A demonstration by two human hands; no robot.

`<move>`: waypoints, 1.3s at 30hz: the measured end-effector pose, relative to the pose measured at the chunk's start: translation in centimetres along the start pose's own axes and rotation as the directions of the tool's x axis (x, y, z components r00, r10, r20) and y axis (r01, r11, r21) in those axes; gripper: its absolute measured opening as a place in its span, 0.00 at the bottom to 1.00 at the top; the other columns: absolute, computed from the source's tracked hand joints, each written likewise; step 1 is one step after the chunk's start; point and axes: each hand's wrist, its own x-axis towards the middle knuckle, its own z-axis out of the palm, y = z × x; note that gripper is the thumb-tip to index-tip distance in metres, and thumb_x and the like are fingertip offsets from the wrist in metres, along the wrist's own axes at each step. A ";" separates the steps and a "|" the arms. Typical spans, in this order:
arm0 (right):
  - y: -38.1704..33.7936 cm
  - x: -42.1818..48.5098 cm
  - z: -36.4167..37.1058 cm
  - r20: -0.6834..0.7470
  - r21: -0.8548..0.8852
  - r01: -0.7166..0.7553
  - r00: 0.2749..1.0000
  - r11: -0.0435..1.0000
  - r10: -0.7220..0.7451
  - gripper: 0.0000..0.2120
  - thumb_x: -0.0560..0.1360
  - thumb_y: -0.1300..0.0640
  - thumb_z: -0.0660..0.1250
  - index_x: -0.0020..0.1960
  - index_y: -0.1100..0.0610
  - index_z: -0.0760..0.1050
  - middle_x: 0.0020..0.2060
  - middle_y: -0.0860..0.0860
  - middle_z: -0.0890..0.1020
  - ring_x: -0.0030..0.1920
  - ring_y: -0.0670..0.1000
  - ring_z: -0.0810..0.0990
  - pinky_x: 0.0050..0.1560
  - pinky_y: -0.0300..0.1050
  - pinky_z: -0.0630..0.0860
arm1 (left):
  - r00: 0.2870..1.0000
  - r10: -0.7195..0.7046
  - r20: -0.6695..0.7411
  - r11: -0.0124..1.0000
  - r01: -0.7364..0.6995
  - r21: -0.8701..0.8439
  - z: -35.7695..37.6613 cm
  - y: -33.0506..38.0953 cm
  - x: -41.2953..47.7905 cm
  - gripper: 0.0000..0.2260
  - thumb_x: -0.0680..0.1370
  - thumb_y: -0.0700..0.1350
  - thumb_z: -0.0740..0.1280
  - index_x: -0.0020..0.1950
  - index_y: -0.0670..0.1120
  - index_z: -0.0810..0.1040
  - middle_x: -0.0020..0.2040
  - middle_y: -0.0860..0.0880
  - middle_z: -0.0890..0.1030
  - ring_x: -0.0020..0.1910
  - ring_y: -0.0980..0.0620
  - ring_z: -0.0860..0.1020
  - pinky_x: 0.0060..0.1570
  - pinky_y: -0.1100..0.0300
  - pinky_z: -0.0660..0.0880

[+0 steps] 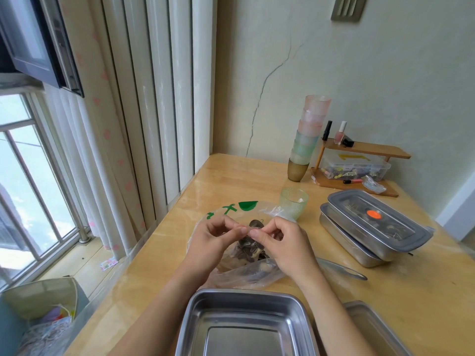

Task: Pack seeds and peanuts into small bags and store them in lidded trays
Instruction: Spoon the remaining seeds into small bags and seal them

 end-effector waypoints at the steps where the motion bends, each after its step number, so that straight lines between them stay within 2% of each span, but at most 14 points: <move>1: 0.0 0.0 0.0 -0.005 -0.007 0.000 1.000 1.000 0.000 0.13 0.72 0.48 0.80 0.37 0.54 0.80 0.28 0.41 0.79 0.31 0.40 0.73 0.33 0.33 0.69 | 1.000 0.002 -0.001 1.000 -0.002 -0.007 0.0 0.1 0.0 0.11 0.72 0.42 0.77 0.45 0.34 0.82 0.45 0.36 0.85 0.46 0.43 0.83 0.52 0.54 0.80; 5: 0.3 0.0 -0.3 -0.036 0.042 -0.022 0.999 0.999 0.023 0.19 0.69 0.45 0.81 0.34 0.55 0.76 0.26 0.44 0.74 0.28 0.41 0.69 0.31 0.35 0.67 | 1.000 0.019 0.000 1.000 -0.019 -0.024 0.0 0.1 -0.1 0.12 0.73 0.42 0.76 0.45 0.32 0.81 0.45 0.37 0.85 0.46 0.45 0.83 0.52 0.55 0.80; 9: 0.2 0.1 -0.7 0.118 0.203 0.004 0.993 0.979 -0.028 0.10 0.76 0.51 0.76 0.42 0.57 0.81 0.33 0.45 0.80 0.36 0.42 0.76 0.41 0.35 0.72 | 1.000 0.007 -0.003 1.000 -0.007 -0.020 -0.3 0.0 -0.2 0.08 0.77 0.41 0.73 0.47 0.36 0.81 0.44 0.41 0.83 0.45 0.48 0.81 0.51 0.57 0.78; 11: 0.3 0.1 -0.7 0.158 0.239 0.022 0.985 0.971 -0.062 0.07 0.80 0.55 0.73 0.45 0.57 0.80 0.36 0.48 0.81 0.40 0.44 0.78 0.46 0.41 0.75 | 0.999 0.005 0.038 1.000 -0.005 -0.019 -0.4 0.2 -0.3 0.06 0.80 0.41 0.71 0.48 0.39 0.80 0.43 0.43 0.81 0.45 0.48 0.78 0.50 0.56 0.76; 14: 0.5 0.2 -0.3 0.138 0.263 0.001 0.990 0.965 -0.039 0.06 0.81 0.57 0.71 0.46 0.56 0.78 0.40 0.54 0.84 0.43 0.48 0.82 0.52 0.54 0.80 | 0.997 0.012 0.071 1.000 -0.012 -0.011 -0.5 0.2 -0.4 0.06 0.82 0.42 0.70 0.50 0.39 0.77 0.43 0.42 0.78 0.43 0.45 0.75 0.45 0.54 0.75; 17: 0.4 0.2 0.1 0.070 0.218 0.020 0.997 0.976 -0.036 0.06 0.80 0.56 0.72 0.44 0.53 0.79 0.39 0.53 0.85 0.40 0.51 0.83 0.50 0.59 0.81 | 0.999 0.001 0.037 0.999 0.000 -0.038 -0.3 0.5 -0.6 0.08 0.80 0.41 0.70 0.56 0.41 0.74 0.42 0.41 0.81 0.41 0.46 0.79 0.43 0.56 0.77; 20: 0.1 0.2 0.1 0.012 0.144 0.048 0.999 0.988 -0.051 0.05 0.80 0.56 0.72 0.47 0.50 0.77 0.36 0.52 0.84 0.38 0.53 0.82 0.45 0.57 0.80 | 0.993 0.028 0.111 1.000 -0.029 0.010 -0.4 1.4 -0.9 0.13 0.80 0.41 0.71 0.62 0.46 0.71 0.49 0.41 0.83 0.47 0.42 0.82 0.48 0.48 0.81; 23: -0.8 0.2 0.0 -0.010 0.101 0.112 0.994 0.989 -0.112 0.08 0.80 0.56 0.71 0.50 0.46 0.73 0.34 0.53 0.83 0.36 0.53 0.81 0.42 0.54 0.78 | 0.976 0.074 0.206 0.975 -0.114 0.191 -0.3 2.5 -1.5 0.13 0.78 0.42 0.75 0.59 0.45 0.75 0.56 0.42 0.80 0.54 0.39 0.82 0.53 0.40 0.82; 26: -1.9 0.3 -0.3 0.005 0.052 0.160 0.987 0.986 -0.160 0.07 0.80 0.56 0.71 0.47 0.44 0.78 0.37 0.50 0.83 0.40 0.49 0.82 0.46 0.53 0.80 | 0.977 0.093 0.191 0.947 -0.146 0.287 -0.4 3.4 -1.7 0.09 0.76 0.39 0.77 0.53 0.44 0.81 0.53 0.44 0.82 0.54 0.43 0.83 0.53 0.43 0.83; 31: -4.1 0.2 -1.9 0.162 0.016 0.155 0.974 0.988 -0.156 0.07 0.82 0.51 0.69 0.51 0.46 0.86 0.46 0.40 0.87 0.49 0.41 0.84 0.54 0.45 0.80 | 0.991 0.074 0.109 0.962 -0.100 0.256 -0.7 5.6 -2.5 0.12 0.73 0.36 0.78 0.55 0.42 0.84 0.53 0.45 0.85 0.54 0.46 0.85 0.49 0.53 0.84; 33: -4.9 -0.1 -2.5 0.223 -0.013 0.171 0.961 0.985 -0.164 0.06 0.80 0.49 0.70 0.54 0.46 0.86 0.48 0.39 0.87 0.51 0.39 0.83 0.54 0.38 0.79 | 0.989 0.100 0.107 0.949 -0.127 0.289 -0.8 6.4 -2.8 0.12 0.73 0.37 0.79 0.55 0.43 0.85 0.56 0.47 0.84 0.54 0.48 0.85 0.49 0.56 0.83; 35: -5.4 -0.7 -3.0 0.267 -0.045 0.188 0.949 0.981 -0.169 0.07 0.78 0.49 0.74 0.56 0.46 0.86 0.51 0.40 0.86 0.53 0.39 0.83 0.56 0.35 0.77 | 0.988 0.095 0.121 0.927 -0.132 0.351 -1.0 7.2 -3.3 0.15 0.72 0.40 0.80 0.58 0.45 0.85 0.57 0.49 0.85 0.55 0.51 0.85 0.53 0.55 0.83; 37: -6.0 -1.6 -3.5 0.308 -0.116 0.199 0.939 0.973 -0.156 0.09 0.76 0.50 0.76 0.56 0.46 0.86 0.51 0.42 0.86 0.51 0.40 0.83 0.55 0.34 0.77 | 0.989 0.073 0.132 0.908 -0.121 0.402 -1.1 7.8 -4.1 0.16 0.72 0.41 0.80 0.59 0.45 0.85 0.54 0.50 0.87 0.55 0.53 0.85 0.57 0.55 0.82; 39: -6.4 -2.6 -3.8 0.357 -0.174 0.188 0.927 0.967 -0.116 0.07 0.76 0.52 0.77 0.53 0.46 0.85 0.45 0.44 0.87 0.46 0.41 0.83 0.48 0.33 0.76 | 0.985 0.036 0.169 0.906 -0.104 0.411 -1.2 7.9 -5.1 0.13 0.73 0.41 0.79 0.57 0.44 0.85 0.52 0.49 0.87 0.54 0.52 0.85 0.57 0.54 0.82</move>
